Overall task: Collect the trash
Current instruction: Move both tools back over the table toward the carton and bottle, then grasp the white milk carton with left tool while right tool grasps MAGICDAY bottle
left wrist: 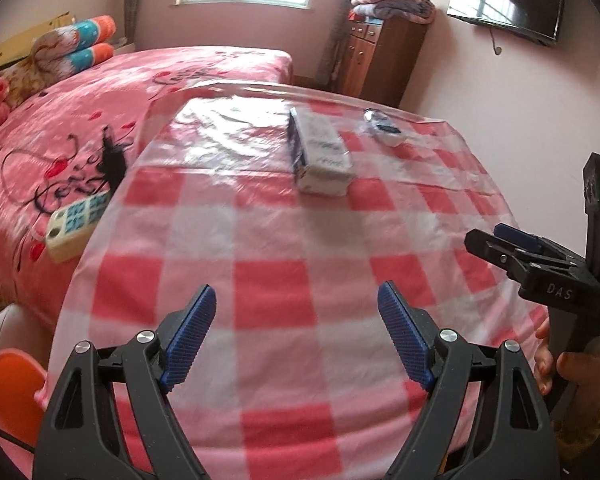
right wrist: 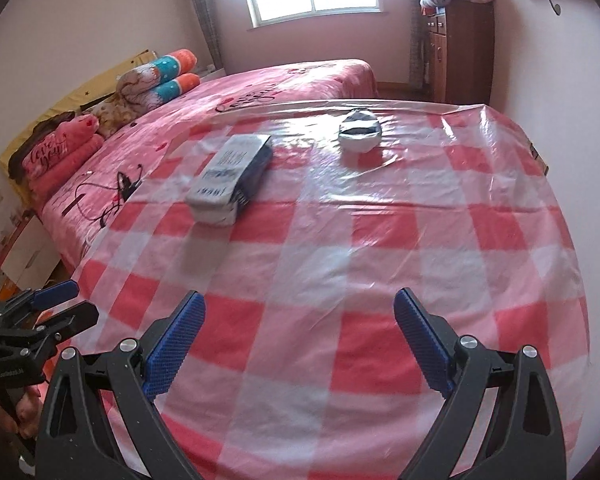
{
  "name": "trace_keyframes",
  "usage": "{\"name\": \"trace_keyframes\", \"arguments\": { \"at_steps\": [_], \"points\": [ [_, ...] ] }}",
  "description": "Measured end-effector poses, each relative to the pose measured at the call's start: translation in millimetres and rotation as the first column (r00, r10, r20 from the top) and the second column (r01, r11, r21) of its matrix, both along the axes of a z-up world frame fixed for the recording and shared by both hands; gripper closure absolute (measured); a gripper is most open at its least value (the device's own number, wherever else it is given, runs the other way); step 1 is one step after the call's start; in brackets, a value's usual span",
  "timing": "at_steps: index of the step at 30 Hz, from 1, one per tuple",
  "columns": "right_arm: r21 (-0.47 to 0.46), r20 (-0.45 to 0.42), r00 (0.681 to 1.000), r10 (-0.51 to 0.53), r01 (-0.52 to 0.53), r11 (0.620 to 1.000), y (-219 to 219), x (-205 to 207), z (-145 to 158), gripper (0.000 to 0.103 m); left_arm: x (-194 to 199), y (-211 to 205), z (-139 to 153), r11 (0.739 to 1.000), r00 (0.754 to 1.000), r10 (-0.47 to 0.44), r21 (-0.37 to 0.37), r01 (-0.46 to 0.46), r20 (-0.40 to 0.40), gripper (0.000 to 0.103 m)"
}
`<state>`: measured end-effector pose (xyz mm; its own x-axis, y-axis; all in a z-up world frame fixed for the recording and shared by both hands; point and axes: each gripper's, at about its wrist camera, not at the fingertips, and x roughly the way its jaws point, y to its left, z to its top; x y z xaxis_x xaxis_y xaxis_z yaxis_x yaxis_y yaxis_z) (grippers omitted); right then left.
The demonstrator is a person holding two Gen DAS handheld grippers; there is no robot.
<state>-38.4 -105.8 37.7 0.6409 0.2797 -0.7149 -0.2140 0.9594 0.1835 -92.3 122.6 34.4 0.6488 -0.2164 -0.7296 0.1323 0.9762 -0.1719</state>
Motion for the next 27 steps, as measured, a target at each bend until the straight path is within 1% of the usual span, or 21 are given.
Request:
{"name": "trace_keyframes", "arguments": {
  "at_steps": [15,21,27],
  "points": [
    [0.005,-0.016,0.999,-0.034,0.034,0.999,-22,60,-3,0.009,70,-38,-5,0.998,0.999,-0.046,0.032,0.046,0.007,0.019],
    [0.042,-0.045,0.998,-0.05,0.052,0.998,-30,94,-1,0.009,97,-50,-6,0.997,0.998,-0.061,0.046,0.06,0.016,0.019],
    [0.068,-0.083,0.995,-0.05,0.056,0.996,-32,123,-7,0.009,123,-56,-7,0.996,0.998,-0.057,0.063,0.056,0.021,0.019]
  ]
}}
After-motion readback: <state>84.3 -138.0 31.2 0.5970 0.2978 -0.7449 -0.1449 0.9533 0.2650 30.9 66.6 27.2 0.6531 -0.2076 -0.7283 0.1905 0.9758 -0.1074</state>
